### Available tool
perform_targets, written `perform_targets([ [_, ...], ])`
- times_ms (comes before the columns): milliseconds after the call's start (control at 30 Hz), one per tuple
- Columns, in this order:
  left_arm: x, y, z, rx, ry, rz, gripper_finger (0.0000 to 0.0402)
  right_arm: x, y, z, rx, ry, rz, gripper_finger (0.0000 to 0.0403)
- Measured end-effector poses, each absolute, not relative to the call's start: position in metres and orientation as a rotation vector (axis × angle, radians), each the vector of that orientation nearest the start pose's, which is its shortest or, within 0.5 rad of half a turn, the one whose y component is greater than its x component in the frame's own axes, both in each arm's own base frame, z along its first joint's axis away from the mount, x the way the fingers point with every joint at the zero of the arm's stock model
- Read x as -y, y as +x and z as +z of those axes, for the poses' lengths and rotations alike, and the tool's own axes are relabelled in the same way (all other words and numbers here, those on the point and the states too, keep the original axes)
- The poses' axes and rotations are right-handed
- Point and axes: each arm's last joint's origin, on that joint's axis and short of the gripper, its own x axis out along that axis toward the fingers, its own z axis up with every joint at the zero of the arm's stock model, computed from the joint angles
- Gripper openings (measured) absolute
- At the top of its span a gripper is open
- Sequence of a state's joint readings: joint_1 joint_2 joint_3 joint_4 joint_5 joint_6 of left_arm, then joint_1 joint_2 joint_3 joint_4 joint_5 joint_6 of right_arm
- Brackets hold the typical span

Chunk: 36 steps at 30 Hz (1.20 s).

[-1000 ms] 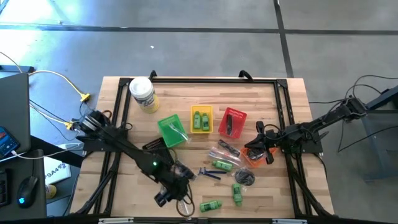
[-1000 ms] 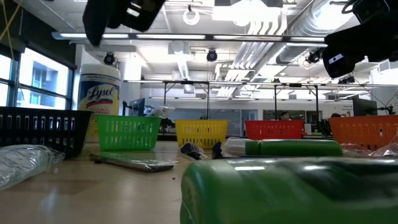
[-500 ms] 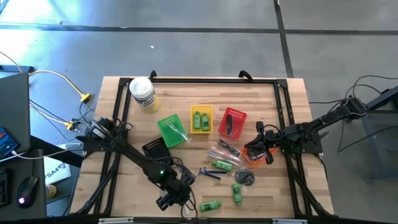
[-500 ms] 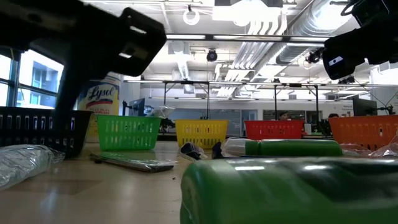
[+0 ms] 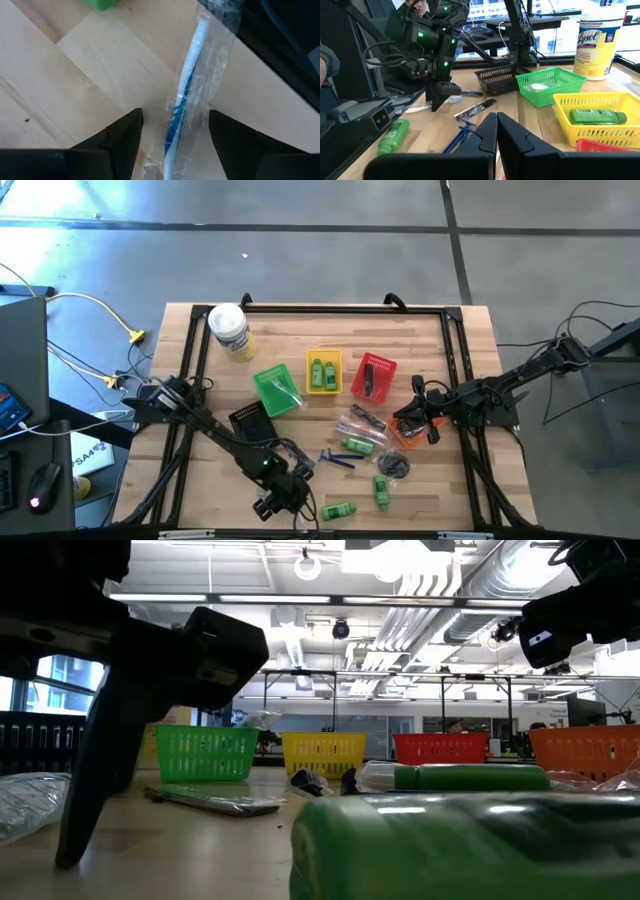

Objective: Pick & Place Travel size toiletries
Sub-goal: Put the blue toothbrush into the green bin

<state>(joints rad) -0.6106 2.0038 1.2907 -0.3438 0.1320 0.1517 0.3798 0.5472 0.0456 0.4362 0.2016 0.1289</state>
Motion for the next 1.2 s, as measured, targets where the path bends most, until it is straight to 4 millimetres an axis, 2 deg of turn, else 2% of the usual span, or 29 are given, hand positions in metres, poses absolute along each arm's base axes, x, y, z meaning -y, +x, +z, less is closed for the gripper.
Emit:
perform_targets([
  [200,0.234,0.328,0.143,-1.0,0.389,-0.75,0.0222,-0.044,0.127,0.169,-0.074,0.114,0.174,0.0003],
  [300,0.234,0.328,0.142,-1.0,0.391,-0.746,0.0203,-0.044,0.127,0.169,-0.073,0.115,0.174,0.0003],
  [433,0.234,0.328,0.141,-1.002,0.393,-0.743,0.0143,-0.044,0.127,0.169,-0.074,0.116,0.175,0.0003],
  [633,0.232,0.328,0.144,-0.995,0.396,-0.748,0.0021,-0.044,0.127,0.169,-0.075,0.116,0.177,0.0003],
  [800,0.23,0.321,0.155,-1.015,0.379,-0.787,0.0033,-0.045,0.127,0.169,-0.076,0.12,0.195,0.0003],
  [867,0.229,0.316,0.166,-0.999,0.396,-0.805,0.0033,-0.045,0.126,0.169,-0.078,0.12,0.203,0.0003],
  [967,0.222,0.311,0.194,-0.949,0.412,-0.793,0.0016,-0.045,0.127,0.169,-0.079,0.12,0.202,0.0003],
  [1100,0.205,0.304,0.231,-0.874,0.417,-0.773,0.0013,-0.045,0.126,0.169,-0.082,0.118,0.202,0.0003],
  [1200,0.187,0.293,0.268,-0.768,0.436,-0.796,0.002,-0.045,0.126,0.169,-0.083,0.118,0.202,0.0003],
])
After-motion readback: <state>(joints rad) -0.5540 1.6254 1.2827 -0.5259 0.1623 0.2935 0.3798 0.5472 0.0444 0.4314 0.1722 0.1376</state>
